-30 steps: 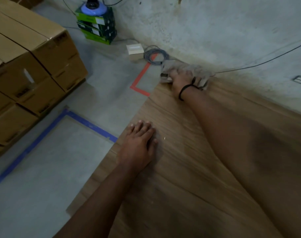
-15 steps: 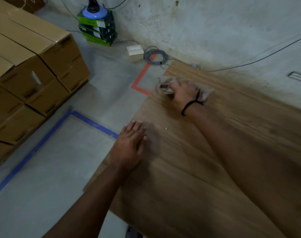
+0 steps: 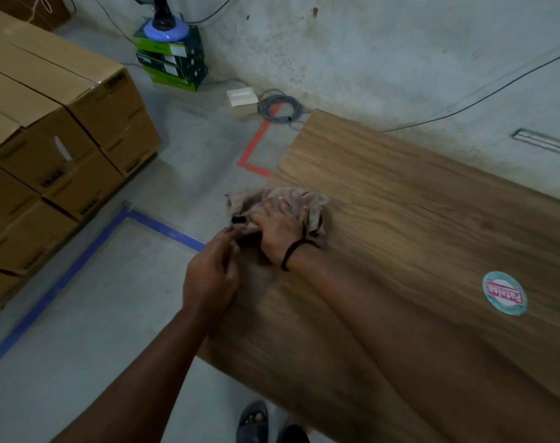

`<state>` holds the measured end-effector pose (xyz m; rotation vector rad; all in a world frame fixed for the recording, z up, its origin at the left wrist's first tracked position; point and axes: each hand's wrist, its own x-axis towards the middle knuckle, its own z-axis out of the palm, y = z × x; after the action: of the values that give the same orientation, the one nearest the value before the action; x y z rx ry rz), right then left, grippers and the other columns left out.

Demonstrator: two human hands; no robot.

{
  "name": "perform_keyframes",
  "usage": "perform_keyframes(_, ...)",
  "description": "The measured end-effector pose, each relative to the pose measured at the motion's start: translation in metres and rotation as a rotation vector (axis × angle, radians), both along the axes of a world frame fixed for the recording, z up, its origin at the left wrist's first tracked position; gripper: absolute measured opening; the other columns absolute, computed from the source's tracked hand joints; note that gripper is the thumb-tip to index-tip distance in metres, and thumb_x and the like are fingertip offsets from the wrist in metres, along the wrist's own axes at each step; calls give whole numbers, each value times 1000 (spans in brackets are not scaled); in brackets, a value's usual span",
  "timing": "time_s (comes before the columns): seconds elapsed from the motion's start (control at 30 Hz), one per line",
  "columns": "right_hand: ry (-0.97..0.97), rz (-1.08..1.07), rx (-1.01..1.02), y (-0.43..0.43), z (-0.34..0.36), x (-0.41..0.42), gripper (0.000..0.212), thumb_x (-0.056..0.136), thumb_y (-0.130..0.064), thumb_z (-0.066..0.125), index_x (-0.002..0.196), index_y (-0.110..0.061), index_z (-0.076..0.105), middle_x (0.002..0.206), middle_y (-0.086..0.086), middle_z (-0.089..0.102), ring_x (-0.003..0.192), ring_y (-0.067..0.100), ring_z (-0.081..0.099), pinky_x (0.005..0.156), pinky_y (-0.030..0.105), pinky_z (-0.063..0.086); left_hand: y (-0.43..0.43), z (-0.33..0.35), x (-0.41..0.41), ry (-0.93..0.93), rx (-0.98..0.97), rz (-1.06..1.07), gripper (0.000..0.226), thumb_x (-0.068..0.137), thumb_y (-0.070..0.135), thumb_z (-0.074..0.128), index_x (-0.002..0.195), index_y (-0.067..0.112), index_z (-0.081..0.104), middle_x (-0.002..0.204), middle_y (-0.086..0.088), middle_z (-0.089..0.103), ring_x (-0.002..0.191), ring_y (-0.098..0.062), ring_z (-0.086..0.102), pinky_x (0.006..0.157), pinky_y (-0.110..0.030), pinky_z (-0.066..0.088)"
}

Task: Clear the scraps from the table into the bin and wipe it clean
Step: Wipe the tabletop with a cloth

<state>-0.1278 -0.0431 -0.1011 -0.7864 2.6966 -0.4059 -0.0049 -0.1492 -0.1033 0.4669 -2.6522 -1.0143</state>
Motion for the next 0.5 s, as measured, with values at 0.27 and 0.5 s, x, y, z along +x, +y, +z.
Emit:
perform_keyframes(0.27, 21, -380, 147, 92, -2, -86, 41, 95, -28, 40, 136, -31, 44, 156, 8, 25, 142, 35, 18, 115, 57, 9, -26, -21, 36, -171, -91, -209, 45, 90, 35, 42, 129, 18, 58, 141, 4, 51, 129, -14, 48, 103, -23, 33)
perform_keyframes(0.5, 83, -266, 151, 36, -18, 23, 38, 99, -40, 26, 132, -44, 43, 160, 0, 12, 146, 31, 2, 112, 64, -5, -24, -20, 39, -90, 39, -138, 38, 97, 29, 46, 134, 22, 53, 135, 0, 56, 117, -11, 54, 98, -22, 39)
